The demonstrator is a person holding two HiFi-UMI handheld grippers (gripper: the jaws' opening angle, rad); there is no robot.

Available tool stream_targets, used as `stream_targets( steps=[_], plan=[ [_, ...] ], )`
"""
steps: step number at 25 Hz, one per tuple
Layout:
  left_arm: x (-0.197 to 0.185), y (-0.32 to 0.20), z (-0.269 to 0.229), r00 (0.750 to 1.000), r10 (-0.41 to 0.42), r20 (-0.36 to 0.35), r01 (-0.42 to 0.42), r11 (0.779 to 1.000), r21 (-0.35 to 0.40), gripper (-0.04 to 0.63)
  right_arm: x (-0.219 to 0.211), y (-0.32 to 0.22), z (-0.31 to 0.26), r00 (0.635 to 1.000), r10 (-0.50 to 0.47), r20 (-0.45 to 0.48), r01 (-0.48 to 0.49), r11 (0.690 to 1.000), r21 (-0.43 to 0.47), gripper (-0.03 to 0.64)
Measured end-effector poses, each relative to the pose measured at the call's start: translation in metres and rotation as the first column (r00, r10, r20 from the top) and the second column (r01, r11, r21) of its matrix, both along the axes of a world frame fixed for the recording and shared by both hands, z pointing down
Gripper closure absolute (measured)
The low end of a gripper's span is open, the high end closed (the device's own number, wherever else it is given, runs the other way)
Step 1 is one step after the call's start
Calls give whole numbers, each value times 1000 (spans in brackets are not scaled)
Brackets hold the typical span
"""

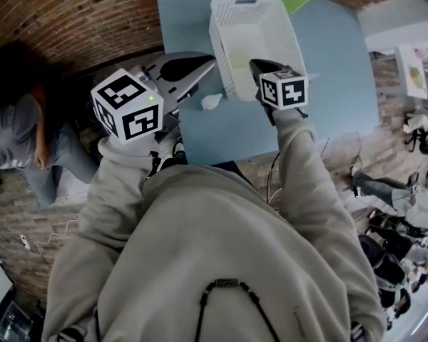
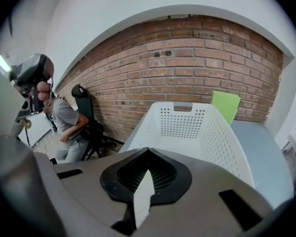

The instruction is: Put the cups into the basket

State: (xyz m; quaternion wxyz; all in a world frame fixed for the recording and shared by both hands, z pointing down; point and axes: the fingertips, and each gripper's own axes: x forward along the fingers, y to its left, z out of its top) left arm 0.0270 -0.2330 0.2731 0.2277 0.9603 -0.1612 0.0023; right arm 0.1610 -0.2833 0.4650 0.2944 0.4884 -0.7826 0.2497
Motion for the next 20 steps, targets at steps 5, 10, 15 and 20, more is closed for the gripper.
stream_targets(
  steps=[5,10,15,20],
  plan=[
    [-8,29,-9,999,42,0,-42,999,28,600,-31,31,-42,997,-25,71,17,993,114,604],
    [-19,46,-22,998,57,-3,-57,996,75,600,-53,58,-103,988,-63,141,24,963,268,604],
    [-23,66,-36,997,81,-8,-79,990,119,600,-70,94,-162,968,-99,233,-1,920,392,604],
    [-33,87,-61,991,131,-20,-127,980,156,600,-88,129,-222,949,-144,282,-15,869,494,606]
  ],
)
